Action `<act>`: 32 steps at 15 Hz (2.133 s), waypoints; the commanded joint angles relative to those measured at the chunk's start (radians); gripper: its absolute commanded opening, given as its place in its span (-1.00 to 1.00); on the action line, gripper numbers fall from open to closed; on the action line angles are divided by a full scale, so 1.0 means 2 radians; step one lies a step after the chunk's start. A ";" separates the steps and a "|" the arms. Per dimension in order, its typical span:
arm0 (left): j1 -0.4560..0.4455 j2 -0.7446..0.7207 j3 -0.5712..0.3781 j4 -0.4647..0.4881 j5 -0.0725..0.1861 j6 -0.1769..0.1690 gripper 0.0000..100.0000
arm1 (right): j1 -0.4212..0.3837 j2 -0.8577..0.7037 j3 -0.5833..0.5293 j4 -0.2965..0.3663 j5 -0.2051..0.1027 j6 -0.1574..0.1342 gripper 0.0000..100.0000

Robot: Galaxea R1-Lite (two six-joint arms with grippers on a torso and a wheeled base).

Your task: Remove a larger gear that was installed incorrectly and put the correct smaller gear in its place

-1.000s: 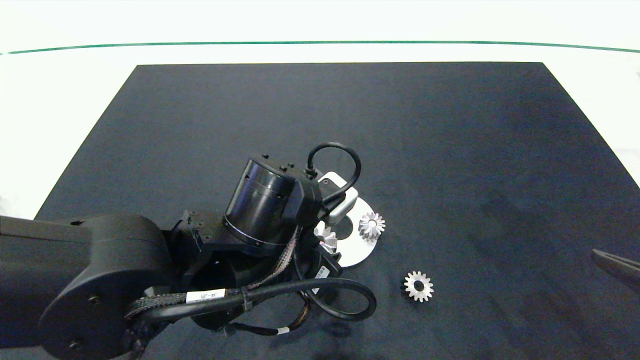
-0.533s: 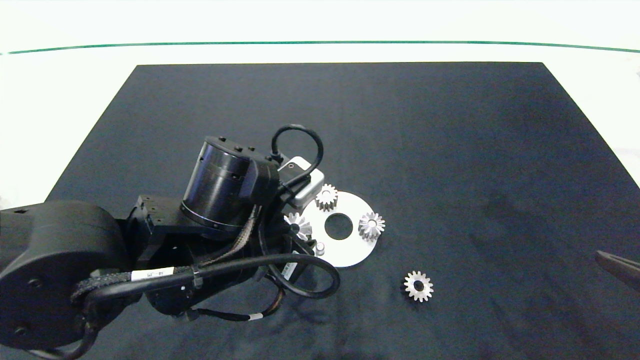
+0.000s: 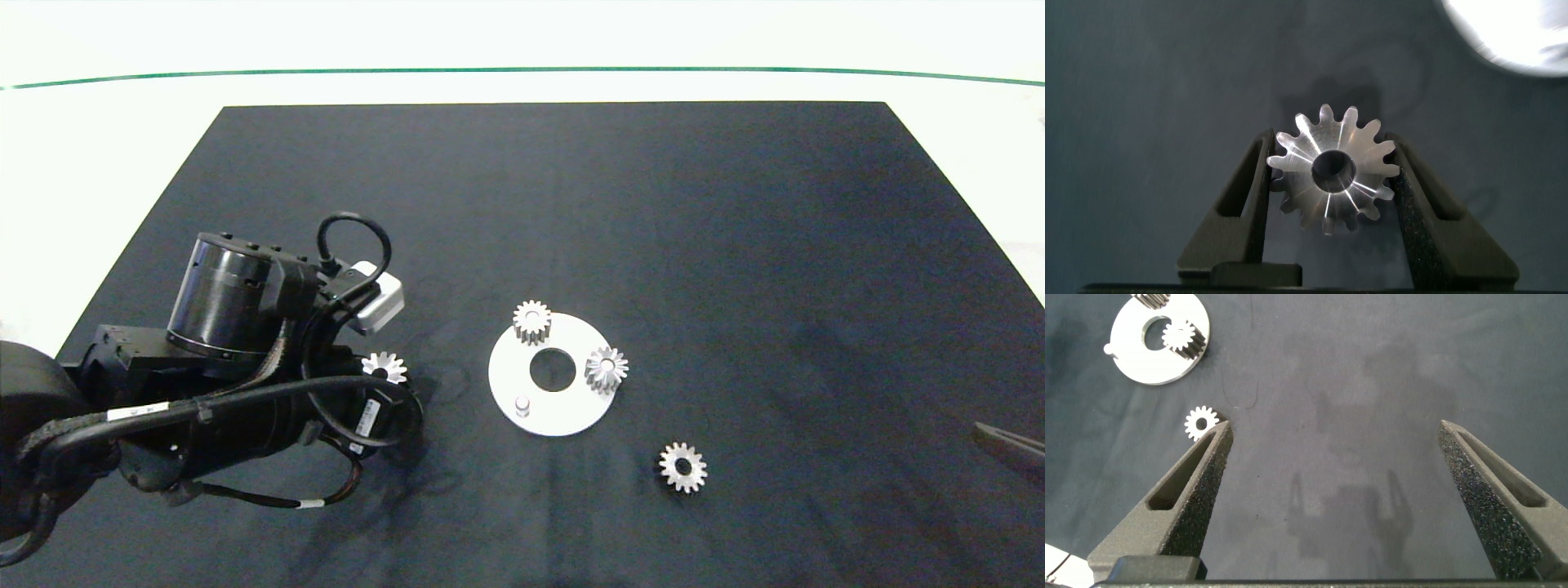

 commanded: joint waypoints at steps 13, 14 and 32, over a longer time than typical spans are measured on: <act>0.090 -0.027 0.084 -0.041 -0.070 -0.001 -0.38 | 0.000 -0.003 0.013 0.001 -0.001 -0.001 1.00; 0.090 -0.026 0.085 -0.042 -0.069 -0.002 -0.38 | -0.001 -0.003 0.014 0.002 -0.001 -0.001 1.00; 0.101 -0.223 0.088 -0.019 -0.081 -0.004 1.00 | 0.098 0.074 0.005 0.067 -0.001 -0.086 1.00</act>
